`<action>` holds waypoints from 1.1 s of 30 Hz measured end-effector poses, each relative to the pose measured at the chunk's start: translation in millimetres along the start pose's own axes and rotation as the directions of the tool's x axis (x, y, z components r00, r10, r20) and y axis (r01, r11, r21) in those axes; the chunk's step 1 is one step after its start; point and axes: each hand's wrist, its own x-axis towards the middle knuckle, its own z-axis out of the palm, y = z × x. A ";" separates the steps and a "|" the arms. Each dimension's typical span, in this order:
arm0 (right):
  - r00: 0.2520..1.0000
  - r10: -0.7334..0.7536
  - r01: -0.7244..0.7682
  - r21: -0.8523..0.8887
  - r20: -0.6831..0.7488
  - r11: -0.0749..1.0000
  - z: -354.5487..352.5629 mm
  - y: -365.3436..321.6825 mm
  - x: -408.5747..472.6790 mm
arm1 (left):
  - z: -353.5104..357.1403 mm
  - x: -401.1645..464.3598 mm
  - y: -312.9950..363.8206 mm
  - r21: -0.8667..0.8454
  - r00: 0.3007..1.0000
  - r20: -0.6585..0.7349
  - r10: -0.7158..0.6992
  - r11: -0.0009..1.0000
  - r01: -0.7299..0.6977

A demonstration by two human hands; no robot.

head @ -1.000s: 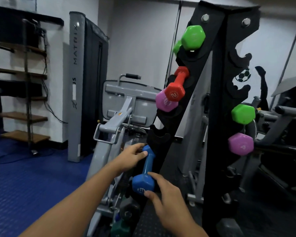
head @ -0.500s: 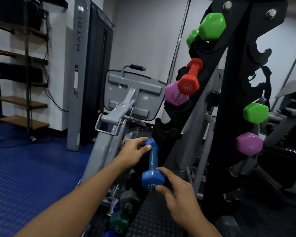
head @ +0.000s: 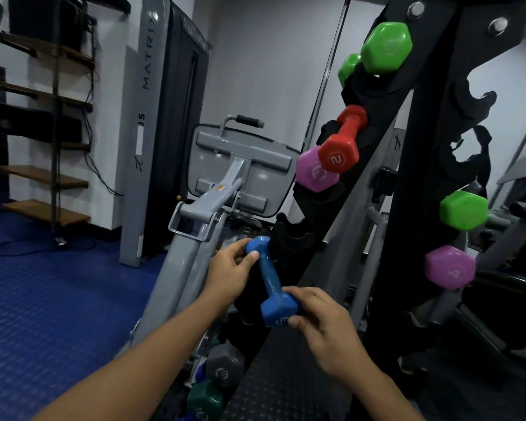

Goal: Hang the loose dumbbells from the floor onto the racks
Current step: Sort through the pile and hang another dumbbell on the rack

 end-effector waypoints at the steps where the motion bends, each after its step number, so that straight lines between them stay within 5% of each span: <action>1: 1.000 -0.005 0.005 0.008 -0.001 1.000 -0.3 0.7 3.0 | 1.1 1.1 -0.2 0.001 1.000 -0.021 0.003 1.000 -0.003; 5: 0.999 -0.011 0.013 0.045 -0.031 0.999 -0.8 3.8 19.0 | 5.2 11.9 2.5 0.001 0.994 -0.107 -0.002 1.000 0.003; 20: 0.990 0.059 -0.046 0.099 -0.128 0.994 23.8 2.9 40.9 | 5.1 43.8 -1.8 0.027 0.995 -0.088 -0.056 0.998 0.059; 33: 0.955 0.105 -0.028 0.269 -0.278 0.963 38.0 -7.2 47.0 | 6.5 68.4 4.9 0.125 0.997 0.038 -0.073 0.990 0.068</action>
